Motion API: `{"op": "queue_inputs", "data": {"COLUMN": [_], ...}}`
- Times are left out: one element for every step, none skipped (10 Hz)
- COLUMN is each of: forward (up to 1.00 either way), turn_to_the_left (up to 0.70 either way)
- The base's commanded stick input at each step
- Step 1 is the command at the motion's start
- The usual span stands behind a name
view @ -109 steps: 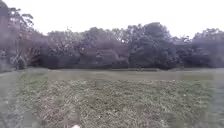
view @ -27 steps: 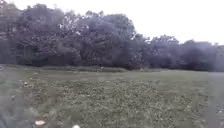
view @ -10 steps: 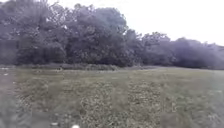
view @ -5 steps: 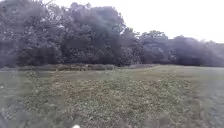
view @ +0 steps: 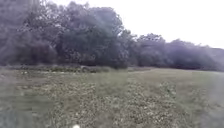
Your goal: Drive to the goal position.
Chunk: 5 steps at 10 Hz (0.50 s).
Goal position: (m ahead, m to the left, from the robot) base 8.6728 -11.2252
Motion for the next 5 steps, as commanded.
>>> {"op": "queue_inputs", "data": {"forward": [0.60, 0.60, 0.60, 0.60, 0.60], "turn_to_the_left": [-0.15, -0.15, -0.15, -0.15, -0.15]}}
